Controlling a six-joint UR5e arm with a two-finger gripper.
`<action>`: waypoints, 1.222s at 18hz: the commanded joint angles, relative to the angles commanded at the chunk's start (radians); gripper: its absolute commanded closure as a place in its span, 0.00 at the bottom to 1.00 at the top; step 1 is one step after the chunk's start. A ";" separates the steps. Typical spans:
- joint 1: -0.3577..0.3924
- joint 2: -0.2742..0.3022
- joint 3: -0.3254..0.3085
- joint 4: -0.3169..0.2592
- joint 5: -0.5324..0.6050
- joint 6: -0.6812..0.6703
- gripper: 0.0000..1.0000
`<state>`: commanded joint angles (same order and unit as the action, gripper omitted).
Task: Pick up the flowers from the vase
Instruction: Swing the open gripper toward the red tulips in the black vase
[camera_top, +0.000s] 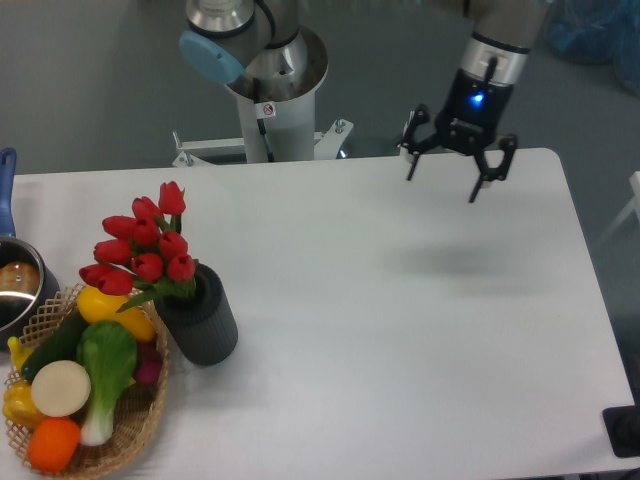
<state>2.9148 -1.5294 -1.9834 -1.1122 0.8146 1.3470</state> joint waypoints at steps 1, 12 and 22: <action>-0.015 0.000 0.000 0.008 0.002 -0.027 0.00; -0.240 -0.066 -0.015 0.111 -0.081 -0.031 0.00; -0.329 -0.087 -0.034 0.114 -0.137 0.034 0.00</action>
<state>2.5863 -1.6168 -2.0172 -0.9986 0.6780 1.3806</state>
